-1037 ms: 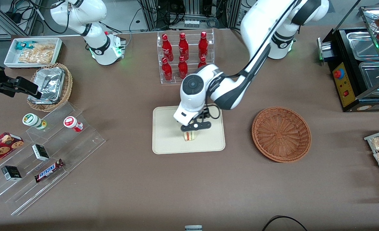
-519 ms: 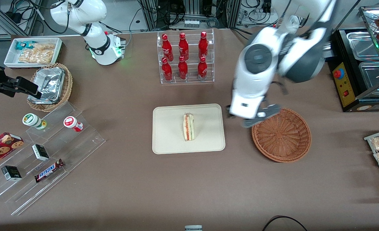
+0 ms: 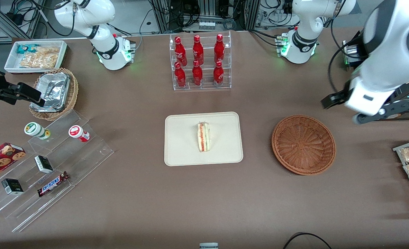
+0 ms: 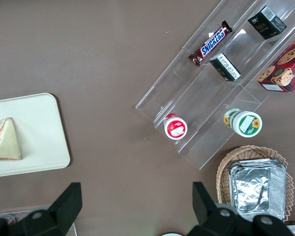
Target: Place sandwich from basket to tray
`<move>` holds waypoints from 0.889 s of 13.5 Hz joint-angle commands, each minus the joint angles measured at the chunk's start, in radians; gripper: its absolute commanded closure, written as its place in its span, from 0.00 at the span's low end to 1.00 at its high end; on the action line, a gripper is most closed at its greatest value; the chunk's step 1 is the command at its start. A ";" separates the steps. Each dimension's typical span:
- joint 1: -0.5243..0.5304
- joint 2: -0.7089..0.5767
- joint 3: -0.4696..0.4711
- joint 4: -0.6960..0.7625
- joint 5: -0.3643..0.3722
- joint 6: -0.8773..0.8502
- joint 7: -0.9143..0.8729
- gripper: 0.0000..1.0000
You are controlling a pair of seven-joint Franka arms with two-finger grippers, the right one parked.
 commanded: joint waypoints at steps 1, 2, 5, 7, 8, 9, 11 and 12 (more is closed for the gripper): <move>0.078 -0.133 -0.011 -0.120 -0.021 -0.006 0.152 0.00; 0.107 -0.181 -0.010 -0.174 -0.035 -0.002 0.226 0.00; 0.164 -0.215 -0.007 -0.191 -0.072 -0.005 0.306 0.00; 0.159 -0.174 -0.007 -0.124 -0.095 -0.003 0.314 0.00; 0.147 -0.146 -0.008 -0.075 -0.089 -0.010 0.320 0.00; 0.127 -0.129 -0.008 -0.047 -0.084 0.001 0.344 0.00; 0.093 -0.062 -0.007 0.040 -0.090 0.004 0.354 0.00; 0.092 -0.024 -0.007 0.104 -0.089 -0.005 0.354 0.00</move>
